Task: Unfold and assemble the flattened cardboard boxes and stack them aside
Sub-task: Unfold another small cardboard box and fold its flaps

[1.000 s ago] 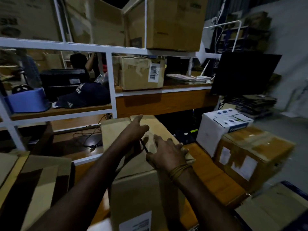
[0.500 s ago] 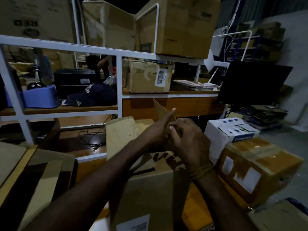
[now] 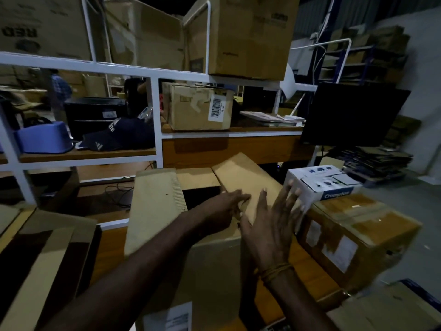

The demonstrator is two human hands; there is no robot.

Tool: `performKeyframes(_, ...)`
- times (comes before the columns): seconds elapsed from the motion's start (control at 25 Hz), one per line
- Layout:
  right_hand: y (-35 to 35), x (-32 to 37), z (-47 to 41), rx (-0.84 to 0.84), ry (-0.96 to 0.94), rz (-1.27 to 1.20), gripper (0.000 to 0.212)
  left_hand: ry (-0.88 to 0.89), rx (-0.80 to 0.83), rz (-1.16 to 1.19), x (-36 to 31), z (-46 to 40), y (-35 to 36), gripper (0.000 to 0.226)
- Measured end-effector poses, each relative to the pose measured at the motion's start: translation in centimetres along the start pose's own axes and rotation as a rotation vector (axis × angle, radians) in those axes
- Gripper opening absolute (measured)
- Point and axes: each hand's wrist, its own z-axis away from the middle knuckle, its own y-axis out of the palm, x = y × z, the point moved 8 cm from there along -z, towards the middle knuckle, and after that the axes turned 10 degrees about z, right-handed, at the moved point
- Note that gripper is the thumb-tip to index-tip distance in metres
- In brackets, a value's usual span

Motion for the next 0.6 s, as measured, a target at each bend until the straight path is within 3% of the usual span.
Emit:
performKeyframes(0.08,1.9,0.0,0.1,0.197,-0.034,-0.014,0.067,-0.045,0.042,-0.01,0.9,-0.3,0.8,0.059)
performKeyframes(0.2,4.1,-0.4,1.1,0.542,0.014,-0.372,0.04,-0.057,0.006,0.047,0.8,-0.5,0.6,0.047)
performKeyframes(0.28,4.1,-0.7,1.2,0.558,0.074,-0.538,0.031,-0.068,-0.009,0.071,0.8,-0.5,0.7,0.045)
performKeyframes(0.48,4.3,-0.4,0.9,0.514,0.048,-0.502,0.035,-0.108,-0.017,0.03,1.1,0.1,0.1,0.041)
performKeyframes(0.6,3.3,-0.2,1.5,0.439,0.013,-0.519,0.031,-0.17,-0.319,-0.16,0.5,2.8,-3.0,0.037)
